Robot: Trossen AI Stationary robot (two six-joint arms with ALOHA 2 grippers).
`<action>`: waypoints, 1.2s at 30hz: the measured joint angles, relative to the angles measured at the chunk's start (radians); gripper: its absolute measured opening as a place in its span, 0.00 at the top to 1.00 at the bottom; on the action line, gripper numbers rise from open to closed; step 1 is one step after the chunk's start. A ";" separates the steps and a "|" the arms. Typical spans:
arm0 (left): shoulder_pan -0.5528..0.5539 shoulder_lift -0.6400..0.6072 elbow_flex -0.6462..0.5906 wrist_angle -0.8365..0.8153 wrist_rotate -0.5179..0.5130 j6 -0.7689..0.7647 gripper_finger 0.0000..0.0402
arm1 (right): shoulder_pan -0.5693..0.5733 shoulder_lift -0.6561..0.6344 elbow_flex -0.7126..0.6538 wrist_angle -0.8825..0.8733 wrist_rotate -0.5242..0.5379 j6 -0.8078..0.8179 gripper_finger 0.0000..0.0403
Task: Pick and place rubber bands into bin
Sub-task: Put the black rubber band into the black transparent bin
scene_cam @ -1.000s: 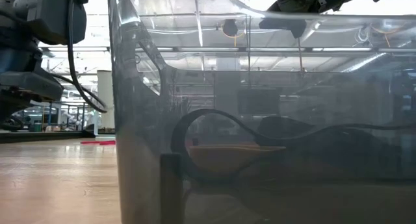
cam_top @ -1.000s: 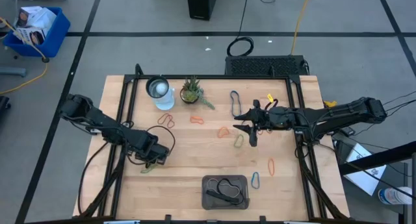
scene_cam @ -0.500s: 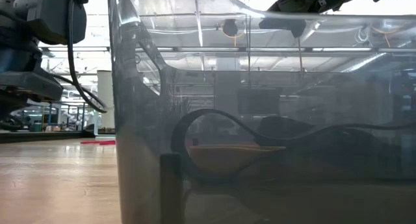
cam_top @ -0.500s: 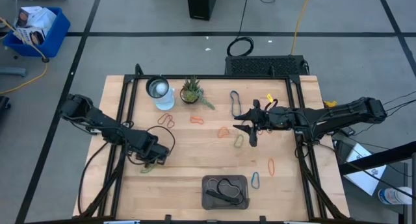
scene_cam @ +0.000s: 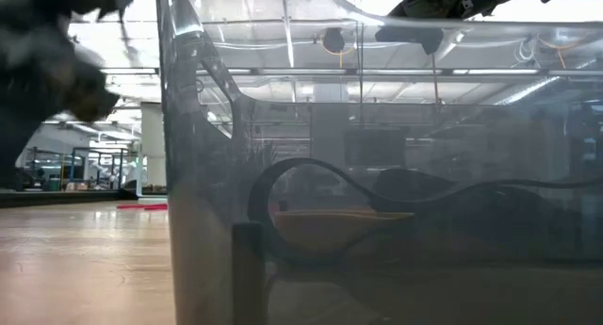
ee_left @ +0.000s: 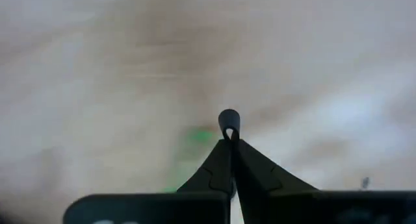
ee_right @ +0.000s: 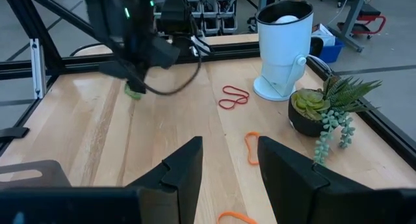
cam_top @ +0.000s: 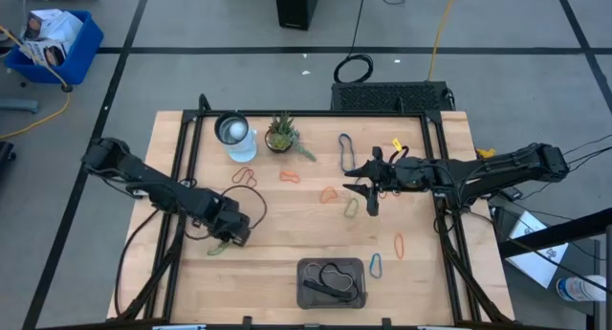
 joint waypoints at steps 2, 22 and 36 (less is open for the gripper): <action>0.000 -0.053 0.020 0.079 -0.018 0.054 0.97 | 0.000 0.000 0.000 0.000 0.000 0.000 0.65; 0.005 -0.020 0.607 0.439 -0.264 0.993 0.98 | 0.000 0.000 -0.001 0.006 0.000 0.000 0.65; 0.010 0.521 1.106 0.033 -0.072 1.259 0.98 | 0.001 0.000 -0.001 -0.063 -0.004 -0.020 0.65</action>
